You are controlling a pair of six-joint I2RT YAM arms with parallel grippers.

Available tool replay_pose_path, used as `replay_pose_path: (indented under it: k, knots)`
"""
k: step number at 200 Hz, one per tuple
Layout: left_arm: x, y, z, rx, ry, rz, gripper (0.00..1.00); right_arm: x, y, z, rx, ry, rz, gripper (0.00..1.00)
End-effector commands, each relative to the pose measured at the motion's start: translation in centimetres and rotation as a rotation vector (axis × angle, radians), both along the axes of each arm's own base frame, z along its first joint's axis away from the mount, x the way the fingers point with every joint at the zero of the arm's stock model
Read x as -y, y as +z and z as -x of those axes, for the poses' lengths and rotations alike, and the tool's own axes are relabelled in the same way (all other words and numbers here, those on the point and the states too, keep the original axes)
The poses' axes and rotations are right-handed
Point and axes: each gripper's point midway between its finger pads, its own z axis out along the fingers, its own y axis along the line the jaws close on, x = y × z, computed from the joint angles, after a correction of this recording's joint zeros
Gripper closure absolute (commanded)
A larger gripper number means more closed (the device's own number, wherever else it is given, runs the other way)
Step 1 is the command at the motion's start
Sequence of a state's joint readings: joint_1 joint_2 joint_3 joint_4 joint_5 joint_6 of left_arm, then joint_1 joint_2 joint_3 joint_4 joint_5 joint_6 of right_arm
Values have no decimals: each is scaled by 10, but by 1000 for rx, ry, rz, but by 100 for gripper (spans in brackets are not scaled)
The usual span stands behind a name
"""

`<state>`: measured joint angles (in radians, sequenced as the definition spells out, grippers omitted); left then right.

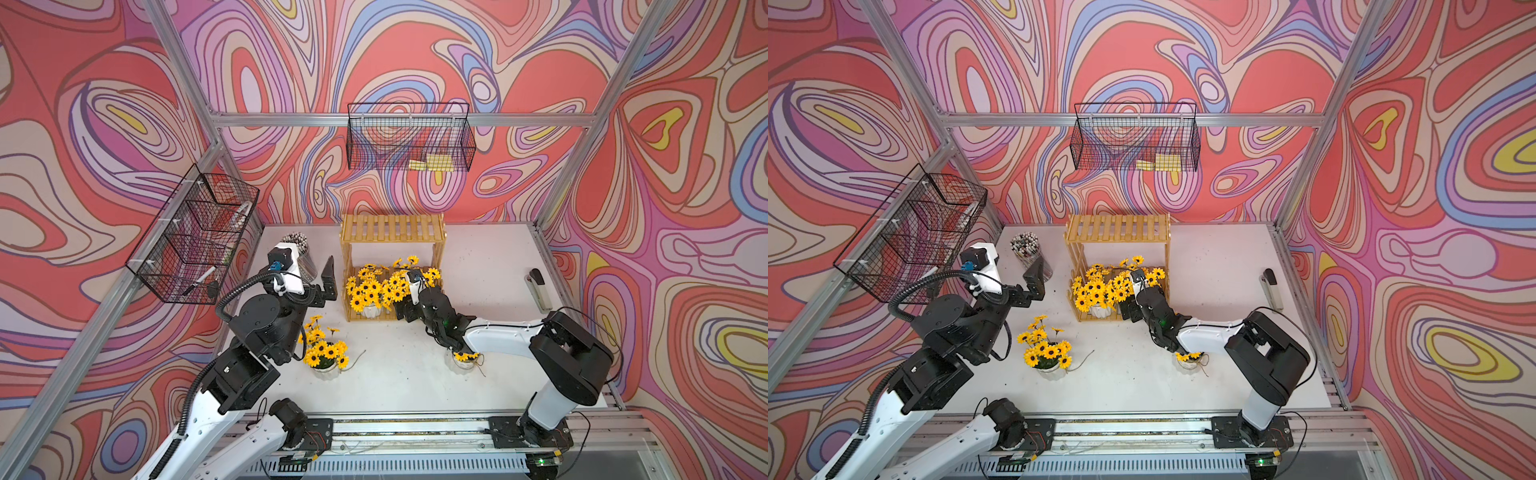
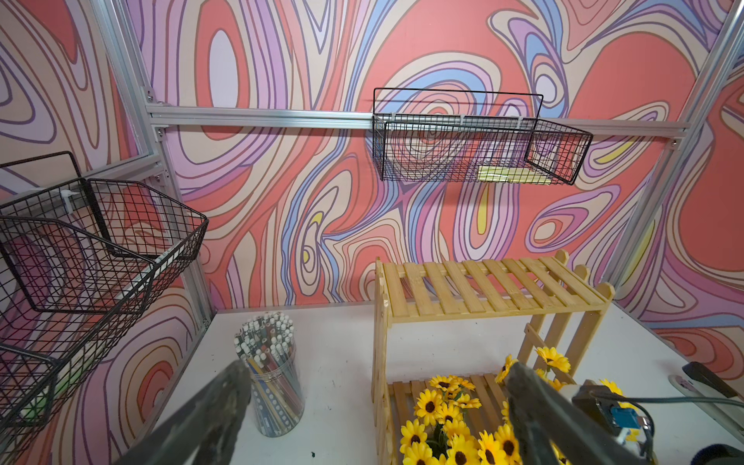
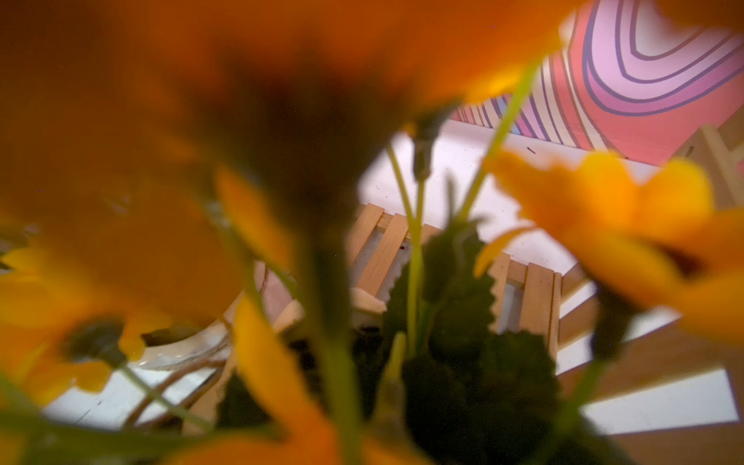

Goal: Take the sunflower pots off the shelves
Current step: Pick up the sunflower pot from the shelf, then place the sunflower pot at the center of the board.

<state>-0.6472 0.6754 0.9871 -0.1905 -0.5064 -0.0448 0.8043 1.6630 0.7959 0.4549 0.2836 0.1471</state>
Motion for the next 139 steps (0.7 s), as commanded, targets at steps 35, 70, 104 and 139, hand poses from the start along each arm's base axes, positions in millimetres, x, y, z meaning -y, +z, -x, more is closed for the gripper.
replay_pose_path:
  k: [35,70,104,139]
  knots:
    - [-4,4,1,22,17,9,0,17,37,10,60,-27,-80,75]
    - [-4,3,0,23,17,11,0,24,42,19,59,-19,-74,75]
    - [-3,4,0,23,14,12,0,26,48,26,61,-1,-83,76]
    - [-2,4,-1,22,13,10,0,22,54,34,75,34,-70,76]
